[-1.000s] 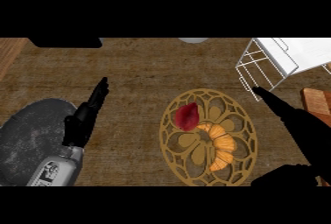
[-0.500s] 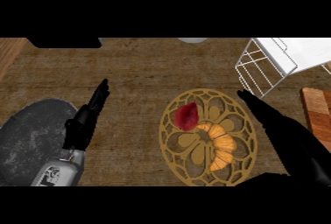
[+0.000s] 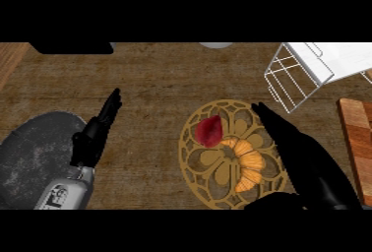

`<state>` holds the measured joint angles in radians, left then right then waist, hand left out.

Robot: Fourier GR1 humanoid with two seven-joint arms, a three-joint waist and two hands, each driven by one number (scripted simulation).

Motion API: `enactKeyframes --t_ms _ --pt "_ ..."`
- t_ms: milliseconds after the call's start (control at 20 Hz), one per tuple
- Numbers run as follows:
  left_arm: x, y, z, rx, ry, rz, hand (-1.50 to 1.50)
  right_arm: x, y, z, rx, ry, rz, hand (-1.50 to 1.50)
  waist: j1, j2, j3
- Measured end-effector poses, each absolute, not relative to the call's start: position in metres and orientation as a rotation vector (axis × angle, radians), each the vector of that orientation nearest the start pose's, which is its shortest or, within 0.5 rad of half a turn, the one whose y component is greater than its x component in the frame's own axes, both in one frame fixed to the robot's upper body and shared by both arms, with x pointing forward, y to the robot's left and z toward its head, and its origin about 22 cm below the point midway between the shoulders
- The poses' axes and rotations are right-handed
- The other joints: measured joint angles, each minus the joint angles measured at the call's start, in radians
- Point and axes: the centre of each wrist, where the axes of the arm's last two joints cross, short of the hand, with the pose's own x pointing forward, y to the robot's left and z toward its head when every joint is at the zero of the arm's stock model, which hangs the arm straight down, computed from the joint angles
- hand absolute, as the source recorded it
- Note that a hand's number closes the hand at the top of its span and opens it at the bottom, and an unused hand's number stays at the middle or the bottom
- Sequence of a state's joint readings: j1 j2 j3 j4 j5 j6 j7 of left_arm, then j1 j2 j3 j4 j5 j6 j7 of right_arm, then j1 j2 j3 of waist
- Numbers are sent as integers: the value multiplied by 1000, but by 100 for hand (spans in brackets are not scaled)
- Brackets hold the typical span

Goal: Pick the croissant from the placemat and place it in the tiered shelf

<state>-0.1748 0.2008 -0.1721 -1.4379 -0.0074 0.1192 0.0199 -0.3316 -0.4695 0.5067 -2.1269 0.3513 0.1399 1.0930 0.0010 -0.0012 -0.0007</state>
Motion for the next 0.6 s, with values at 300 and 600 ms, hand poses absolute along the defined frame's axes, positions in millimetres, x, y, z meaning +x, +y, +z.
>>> enactKeyframes --t_ms 300,600 --pt "281 217 9 103 -1571 -256 0 218 -154 160 -606 -1212 885 -150 -1 1 0" --pt "282 219 12 116 -1571 -258 0 219 -150 152 -618 -1187 888 -150 -1 1 0"
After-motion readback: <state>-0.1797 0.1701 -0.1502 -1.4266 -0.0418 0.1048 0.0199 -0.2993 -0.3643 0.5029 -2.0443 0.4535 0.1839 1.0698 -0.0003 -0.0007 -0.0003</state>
